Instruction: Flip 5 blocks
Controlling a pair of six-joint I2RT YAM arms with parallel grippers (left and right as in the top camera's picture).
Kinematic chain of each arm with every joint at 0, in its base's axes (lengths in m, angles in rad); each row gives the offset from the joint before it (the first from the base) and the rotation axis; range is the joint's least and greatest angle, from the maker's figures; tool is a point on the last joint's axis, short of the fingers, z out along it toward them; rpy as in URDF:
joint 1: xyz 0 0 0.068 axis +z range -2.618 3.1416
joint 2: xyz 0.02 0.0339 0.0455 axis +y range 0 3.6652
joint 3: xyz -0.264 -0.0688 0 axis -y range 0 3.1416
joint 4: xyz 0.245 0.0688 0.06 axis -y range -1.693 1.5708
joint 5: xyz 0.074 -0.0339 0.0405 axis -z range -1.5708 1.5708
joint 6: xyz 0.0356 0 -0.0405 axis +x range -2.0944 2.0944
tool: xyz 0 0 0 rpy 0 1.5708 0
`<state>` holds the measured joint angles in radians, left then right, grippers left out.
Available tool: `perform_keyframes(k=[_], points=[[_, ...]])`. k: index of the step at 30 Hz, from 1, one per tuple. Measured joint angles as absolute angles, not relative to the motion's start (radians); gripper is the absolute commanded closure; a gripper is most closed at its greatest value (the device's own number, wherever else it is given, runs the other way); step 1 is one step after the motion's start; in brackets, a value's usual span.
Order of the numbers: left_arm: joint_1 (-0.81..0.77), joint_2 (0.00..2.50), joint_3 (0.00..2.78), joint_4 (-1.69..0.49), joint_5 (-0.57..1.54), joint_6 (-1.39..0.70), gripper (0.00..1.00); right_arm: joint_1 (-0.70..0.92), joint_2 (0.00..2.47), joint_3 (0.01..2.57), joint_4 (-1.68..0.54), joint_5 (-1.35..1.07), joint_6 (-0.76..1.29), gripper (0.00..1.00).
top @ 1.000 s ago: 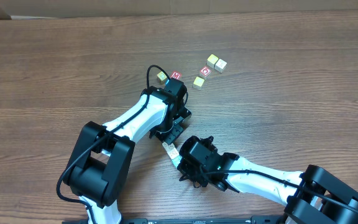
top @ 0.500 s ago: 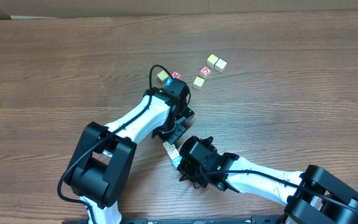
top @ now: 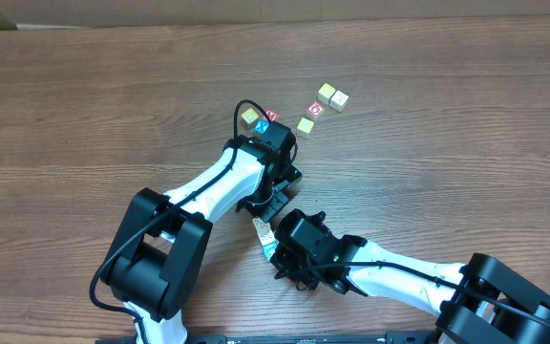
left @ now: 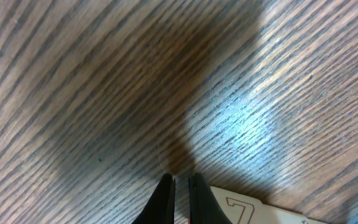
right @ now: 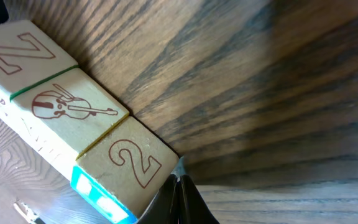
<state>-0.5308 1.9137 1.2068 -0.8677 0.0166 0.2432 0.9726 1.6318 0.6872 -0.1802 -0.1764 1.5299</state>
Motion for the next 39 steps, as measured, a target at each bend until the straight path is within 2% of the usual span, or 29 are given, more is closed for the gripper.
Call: perform_keyframes(k=[39], points=[[-0.567,1.914,1.207,-0.851,0.022,0.238,0.96,1.003,1.632,0.688,-0.176,-0.194,1.615,0.96]])
